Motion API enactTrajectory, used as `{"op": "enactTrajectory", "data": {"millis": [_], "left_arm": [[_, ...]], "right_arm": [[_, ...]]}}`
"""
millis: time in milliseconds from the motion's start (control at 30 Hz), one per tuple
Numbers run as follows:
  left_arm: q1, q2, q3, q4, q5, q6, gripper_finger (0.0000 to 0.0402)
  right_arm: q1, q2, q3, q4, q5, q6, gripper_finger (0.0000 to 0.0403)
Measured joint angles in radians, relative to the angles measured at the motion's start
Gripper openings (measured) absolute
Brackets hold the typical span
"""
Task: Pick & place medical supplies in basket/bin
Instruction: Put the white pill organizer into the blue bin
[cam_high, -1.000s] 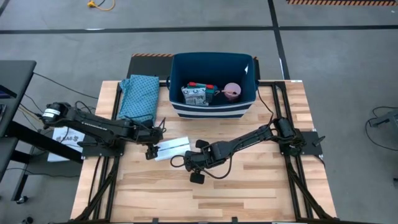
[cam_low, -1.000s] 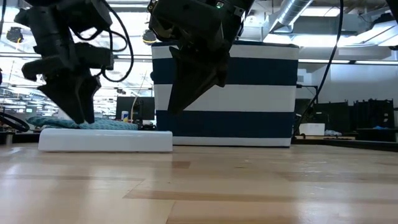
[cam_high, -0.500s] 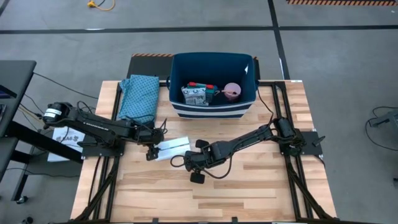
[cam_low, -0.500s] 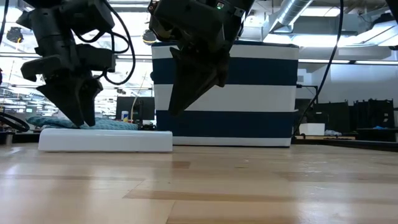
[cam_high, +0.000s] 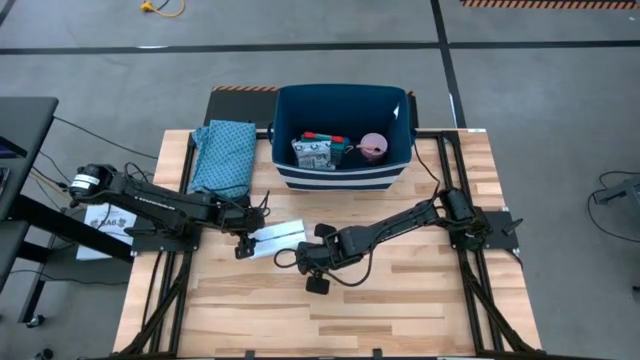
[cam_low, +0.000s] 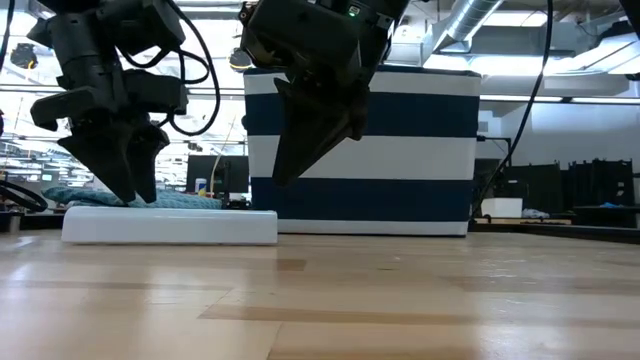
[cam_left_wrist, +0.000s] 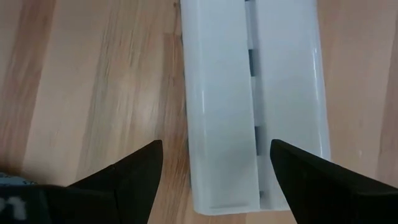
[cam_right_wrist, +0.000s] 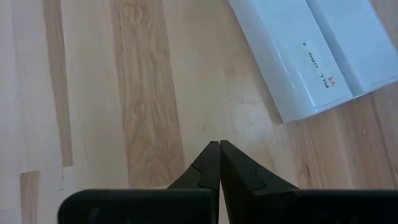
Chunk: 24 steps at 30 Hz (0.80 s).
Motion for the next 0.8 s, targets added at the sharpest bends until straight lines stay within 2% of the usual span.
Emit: {"op": "enactTrajectory", "data": {"millis": [800], "left_arm": [[0.02, 0.012, 0.0, 0.006, -0.003, 0.061, 0.0287]], "right_arm": [[-0.013, 0.002, 0.0, 0.0, -0.002, -0.008, 0.0]]}}
